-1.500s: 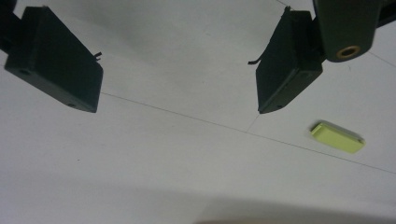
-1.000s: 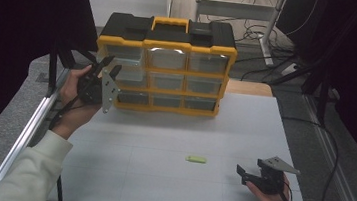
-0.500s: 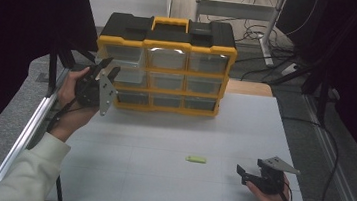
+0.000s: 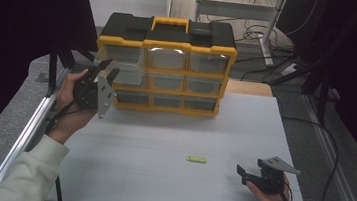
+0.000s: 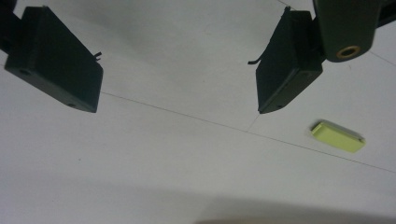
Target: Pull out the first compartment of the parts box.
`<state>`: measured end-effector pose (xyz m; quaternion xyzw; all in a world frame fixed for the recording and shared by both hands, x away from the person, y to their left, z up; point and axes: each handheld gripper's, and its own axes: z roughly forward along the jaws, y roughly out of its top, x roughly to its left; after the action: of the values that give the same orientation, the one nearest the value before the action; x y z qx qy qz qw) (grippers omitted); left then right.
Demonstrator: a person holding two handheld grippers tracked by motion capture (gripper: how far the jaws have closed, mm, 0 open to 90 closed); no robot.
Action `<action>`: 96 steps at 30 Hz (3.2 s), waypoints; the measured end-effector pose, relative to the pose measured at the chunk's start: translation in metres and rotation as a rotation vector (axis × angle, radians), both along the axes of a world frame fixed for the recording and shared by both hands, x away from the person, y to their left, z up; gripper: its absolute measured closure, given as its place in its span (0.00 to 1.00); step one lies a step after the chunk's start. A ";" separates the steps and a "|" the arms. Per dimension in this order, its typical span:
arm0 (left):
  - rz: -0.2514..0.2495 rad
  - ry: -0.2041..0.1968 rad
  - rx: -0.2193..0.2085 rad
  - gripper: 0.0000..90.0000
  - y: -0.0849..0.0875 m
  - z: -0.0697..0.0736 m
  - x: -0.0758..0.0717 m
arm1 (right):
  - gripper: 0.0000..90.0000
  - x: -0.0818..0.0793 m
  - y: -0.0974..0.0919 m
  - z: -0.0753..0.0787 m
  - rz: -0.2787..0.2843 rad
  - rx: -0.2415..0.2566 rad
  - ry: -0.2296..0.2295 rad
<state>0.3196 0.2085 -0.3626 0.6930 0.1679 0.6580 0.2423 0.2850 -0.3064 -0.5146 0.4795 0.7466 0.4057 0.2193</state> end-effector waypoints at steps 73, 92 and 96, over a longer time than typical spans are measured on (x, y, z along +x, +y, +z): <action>-0.002 -0.024 -0.010 0.70 -0.002 -0.010 -0.019 | 0.17 0.000 0.001 0.000 0.001 -0.005 0.004; -0.061 0.042 -0.049 0.40 0.001 -0.015 -0.029 | 0.17 0.000 0.001 -0.001 -0.002 -0.004 0.005; -0.078 0.067 -0.072 0.29 0.002 -0.015 -0.036 | 0.17 0.000 0.001 -0.001 -0.001 -0.004 0.005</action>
<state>0.2840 0.2104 -0.3780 0.7113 0.1724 0.6182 0.2866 0.2848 -0.3054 -0.5152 0.4807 0.7475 0.4029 0.2186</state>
